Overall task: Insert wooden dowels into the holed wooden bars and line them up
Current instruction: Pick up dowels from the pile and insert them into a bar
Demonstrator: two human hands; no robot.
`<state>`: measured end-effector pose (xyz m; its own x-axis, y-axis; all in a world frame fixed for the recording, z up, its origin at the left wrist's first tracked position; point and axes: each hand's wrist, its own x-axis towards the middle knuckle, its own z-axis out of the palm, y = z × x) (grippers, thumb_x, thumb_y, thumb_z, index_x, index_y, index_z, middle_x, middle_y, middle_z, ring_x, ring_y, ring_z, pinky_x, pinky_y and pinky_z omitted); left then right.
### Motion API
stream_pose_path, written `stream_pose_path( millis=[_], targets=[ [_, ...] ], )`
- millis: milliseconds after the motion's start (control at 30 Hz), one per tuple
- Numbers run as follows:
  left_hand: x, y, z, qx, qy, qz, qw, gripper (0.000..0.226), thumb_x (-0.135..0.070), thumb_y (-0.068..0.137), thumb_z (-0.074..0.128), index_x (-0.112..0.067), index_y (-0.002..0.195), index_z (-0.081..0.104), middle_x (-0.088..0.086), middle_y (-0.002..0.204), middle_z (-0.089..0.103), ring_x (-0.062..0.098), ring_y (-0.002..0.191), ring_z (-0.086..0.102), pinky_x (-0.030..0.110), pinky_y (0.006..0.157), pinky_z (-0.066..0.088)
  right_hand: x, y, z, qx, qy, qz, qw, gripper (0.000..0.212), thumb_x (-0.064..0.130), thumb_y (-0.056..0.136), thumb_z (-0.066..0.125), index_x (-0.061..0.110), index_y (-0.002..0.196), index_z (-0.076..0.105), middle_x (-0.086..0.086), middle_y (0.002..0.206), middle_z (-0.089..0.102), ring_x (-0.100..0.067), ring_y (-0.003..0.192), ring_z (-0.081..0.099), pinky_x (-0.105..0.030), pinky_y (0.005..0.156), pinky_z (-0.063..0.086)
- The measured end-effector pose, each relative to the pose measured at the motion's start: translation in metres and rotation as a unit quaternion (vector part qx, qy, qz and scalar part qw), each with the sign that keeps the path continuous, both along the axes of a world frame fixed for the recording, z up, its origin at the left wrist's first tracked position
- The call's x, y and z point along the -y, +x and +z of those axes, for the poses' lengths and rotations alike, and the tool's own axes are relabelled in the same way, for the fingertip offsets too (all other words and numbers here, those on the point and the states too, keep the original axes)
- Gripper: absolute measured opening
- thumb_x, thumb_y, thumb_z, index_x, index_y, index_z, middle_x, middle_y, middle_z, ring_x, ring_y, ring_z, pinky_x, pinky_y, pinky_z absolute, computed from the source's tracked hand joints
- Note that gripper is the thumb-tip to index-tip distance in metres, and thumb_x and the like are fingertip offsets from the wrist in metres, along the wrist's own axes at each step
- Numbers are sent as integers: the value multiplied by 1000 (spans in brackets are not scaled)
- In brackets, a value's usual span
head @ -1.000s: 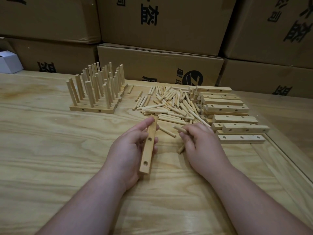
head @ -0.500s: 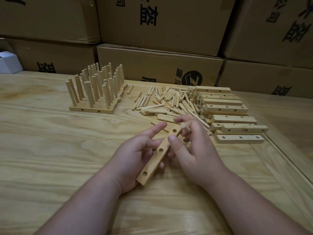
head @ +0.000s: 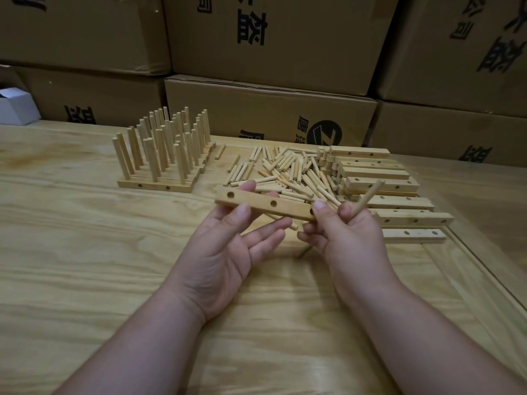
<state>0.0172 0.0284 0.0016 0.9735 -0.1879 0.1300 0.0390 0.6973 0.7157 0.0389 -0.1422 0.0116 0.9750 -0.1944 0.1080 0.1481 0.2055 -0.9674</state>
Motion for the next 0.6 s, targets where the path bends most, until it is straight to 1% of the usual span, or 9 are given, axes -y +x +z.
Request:
stream_pose_path(
  millis=[67, 133, 167, 233, 333, 433, 467, 533, 600],
  targets=[
    [2, 2, -1, -10, 30, 62, 998, 38, -28, 91, 65, -19, 127, 64, 12, 120, 73, 25, 95, 74, 35, 70, 61, 0, -3, -2, -3, -39, 5, 999, 25, 29, 94, 68, 13, 89, 50, -3, 68, 63, -18, 57, 63, -34, 55, 54],
    [3, 4, -2, -34, 76, 121, 989, 33, -39, 84, 62, -22, 111, 71, 5, 94, 76, 13, 68, 65, 31, 57, 53, 2, -7, -3, 1, -82, 18, 996, 33, 47, 91, 59, 19, 79, 46, 2, 56, 49, -17, 49, 48, -32, 45, 39],
    [3, 5, -2, -48, 94, 137, 985, 36, -45, 83, 60, -21, 107, 72, 3, 82, 72, 12, 60, 58, 31, 56, 46, 3, -8, -2, 2, -77, 30, 997, 32, 49, 88, 50, 20, 75, 44, 2, 56, 42, -16, 49, 39, -32, 45, 32],
    [2, 5, -2, -67, 105, 133, 983, 42, -49, 88, 56, -16, 109, 72, 4, 70, 58, 14, 54, 48, 29, 52, 39, 3, -8, -3, 16, -72, 49, 996, 24, 42, 84, 38, 20, 75, 42, 3, 58, 36, -15, 51, 31, -32, 48, 25],
    [0, 3, -3, -60, 122, 108, 985, 41, -44, 101, 45, -15, 110, 73, 6, 65, 49, 18, 50, 37, 28, 48, 32, 4, -9, -8, 70, -166, 43, 983, 22, 35, 91, 37, 20, 79, 47, 4, 63, 44, -13, 57, 38, -34, 53, 33],
    [1, 3, -4, -41, 164, 101, 980, 45, -47, 104, 39, -20, 110, 74, 6, 65, 49, 18, 49, 37, 27, 46, 33, 6, -10, -14, 125, -272, 39, 953, 15, 32, 99, 55, 29, 85, 61, 4, 69, 57, -15, 60, 52, -31, 56, 45],
    [1, 3, -5, -34, 178, 101, 978, 44, -48, 104, 40, -22, 110, 75, 6, 66, 50, 18, 50, 38, 27, 46, 34, 7, -9, -15, 138, -288, 30, 947, 11, 28, 97, 61, 31, 88, 66, 3, 72, 62, -15, 63, 57, -27, 57, 48],
    [1, 3, -6, -23, 211, 102, 972, 41, -51, 101, 45, -27, 111, 76, 5, 67, 52, 16, 51, 41, 27, 45, 37, 8, -8, -15, 153, -288, 12, 945, 16, 22, 92, 70, 37, 88, 69, 5, 77, 67, -13, 67, 63, -22, 59, 51],
    [1, 3, -8, -12, 239, 102, 966, 41, -56, 94, 51, -30, 111, 76, 3, 67, 55, 13, 53, 44, 27, 48, 40, 7, -9, -15, 166, -281, 3, 945, 24, 16, 88, 75, 39, 89, 70, 5, 82, 69, -17, 68, 66, -28, 62, 55]
  ],
)
